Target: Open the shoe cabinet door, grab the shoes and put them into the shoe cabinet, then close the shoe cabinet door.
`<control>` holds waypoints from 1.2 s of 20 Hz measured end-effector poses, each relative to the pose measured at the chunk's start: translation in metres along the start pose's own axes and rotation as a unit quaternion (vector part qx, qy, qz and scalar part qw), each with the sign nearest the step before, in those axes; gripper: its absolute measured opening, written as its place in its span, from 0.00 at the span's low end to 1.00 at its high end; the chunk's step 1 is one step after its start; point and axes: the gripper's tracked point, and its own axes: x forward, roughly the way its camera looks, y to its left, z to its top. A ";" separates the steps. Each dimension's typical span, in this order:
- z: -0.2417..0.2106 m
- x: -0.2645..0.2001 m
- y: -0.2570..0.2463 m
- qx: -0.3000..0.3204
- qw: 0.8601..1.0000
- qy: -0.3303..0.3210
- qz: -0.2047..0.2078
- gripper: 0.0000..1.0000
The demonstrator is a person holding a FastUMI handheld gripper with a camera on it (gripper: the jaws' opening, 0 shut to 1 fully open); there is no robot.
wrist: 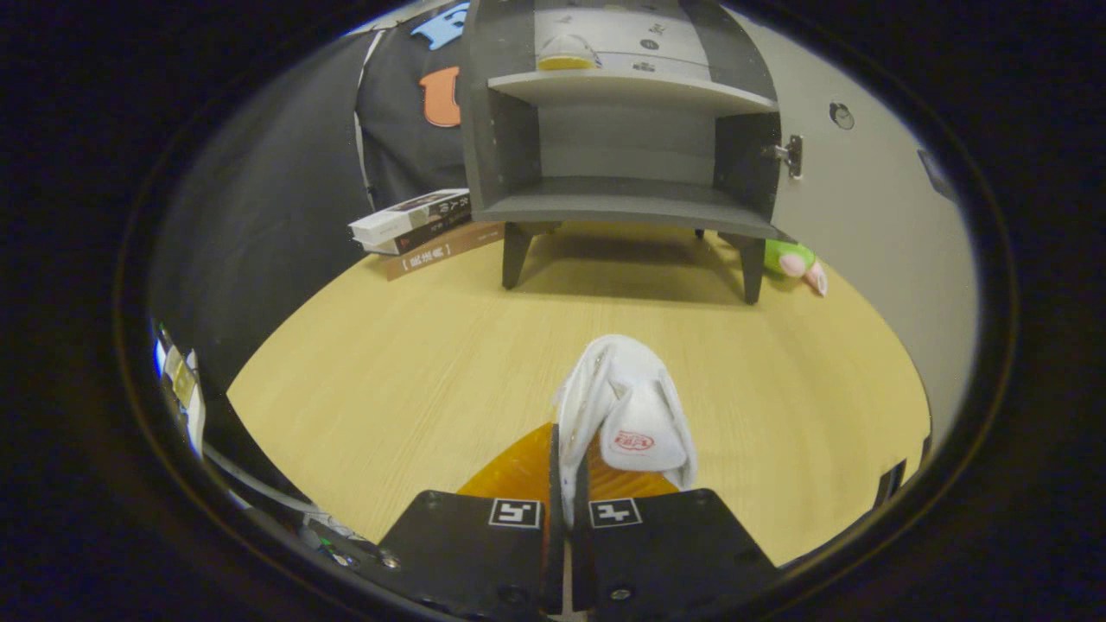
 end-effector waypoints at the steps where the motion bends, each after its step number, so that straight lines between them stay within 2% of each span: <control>1: 0.015 -0.007 -0.005 -0.005 1.000 -0.011 -0.002 0.07; 9: 0.159 -0.066 -0.033 -0.006 0.995 -0.097 -0.021 0.07; 15: 0.275 -0.082 -0.066 -0.030 0.985 -0.163 -0.051 0.07; 18: 0.322 -0.077 -0.077 -0.037 0.979 -0.188 -0.063 0.07; 24: 0.406 -0.037 -0.082 -0.040 0.975 -0.210 -0.068 0.07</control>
